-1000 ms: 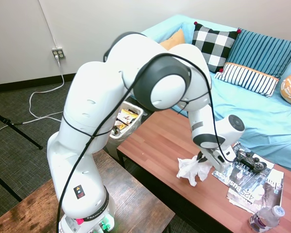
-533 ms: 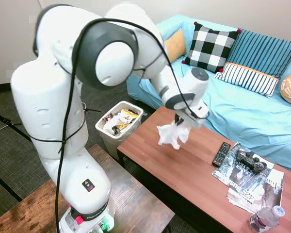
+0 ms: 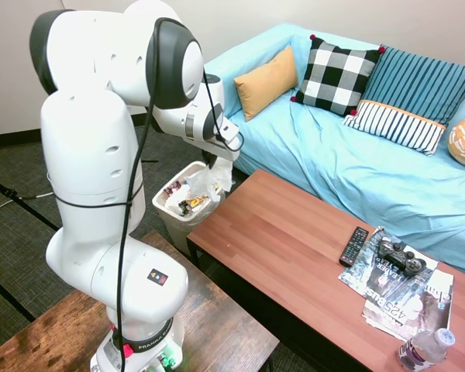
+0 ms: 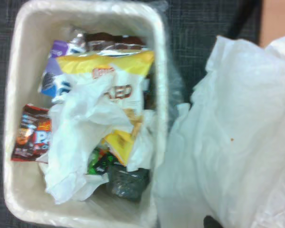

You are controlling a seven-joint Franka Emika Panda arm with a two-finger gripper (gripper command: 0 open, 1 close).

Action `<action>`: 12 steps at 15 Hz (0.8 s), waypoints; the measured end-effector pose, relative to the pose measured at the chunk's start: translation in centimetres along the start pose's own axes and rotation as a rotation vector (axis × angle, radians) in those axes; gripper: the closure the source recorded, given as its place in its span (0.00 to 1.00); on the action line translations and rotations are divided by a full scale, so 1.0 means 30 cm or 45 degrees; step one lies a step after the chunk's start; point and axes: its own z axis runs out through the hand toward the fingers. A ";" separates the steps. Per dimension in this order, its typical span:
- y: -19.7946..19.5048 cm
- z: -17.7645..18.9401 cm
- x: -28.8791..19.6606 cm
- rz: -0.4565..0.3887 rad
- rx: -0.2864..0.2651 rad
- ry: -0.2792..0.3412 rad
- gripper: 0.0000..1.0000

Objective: Throw the tissue in the trash bin

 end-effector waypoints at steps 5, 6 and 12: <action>-0.247 0.263 -0.193 -0.109 -0.067 -0.017 0.00; -0.263 0.308 -0.199 -0.117 -0.086 -0.015 0.00; -0.284 0.386 -0.174 -0.115 -0.104 -0.011 0.00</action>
